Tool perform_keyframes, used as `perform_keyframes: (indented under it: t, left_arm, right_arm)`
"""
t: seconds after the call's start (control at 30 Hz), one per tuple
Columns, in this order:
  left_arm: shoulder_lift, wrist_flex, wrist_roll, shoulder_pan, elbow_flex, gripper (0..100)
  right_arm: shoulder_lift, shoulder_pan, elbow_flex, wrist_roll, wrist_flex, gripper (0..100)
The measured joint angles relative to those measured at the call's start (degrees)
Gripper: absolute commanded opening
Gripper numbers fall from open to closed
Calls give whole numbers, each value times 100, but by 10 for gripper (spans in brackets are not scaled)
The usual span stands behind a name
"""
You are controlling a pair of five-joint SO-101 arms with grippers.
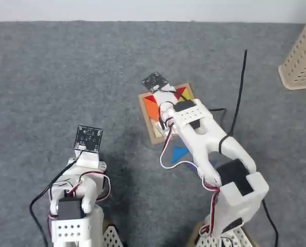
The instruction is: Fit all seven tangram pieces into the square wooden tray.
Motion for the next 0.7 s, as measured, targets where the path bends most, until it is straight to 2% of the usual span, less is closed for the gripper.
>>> perform_keyframes:
  t: [0.27, 0.53, 0.7]
  left_arm:
    - [0, 0, 0, -9, 0, 12]
    - [0, 0, 0, 0, 0, 12]
    - [0, 0, 0, 0, 0, 12]
  right_arm:
    - [-149, 26, 0, 0, 26, 7]
    - [-1292, 229, 185, -220, 308, 7]
    - [-1873, 273, 229, -167, 1257, 9]
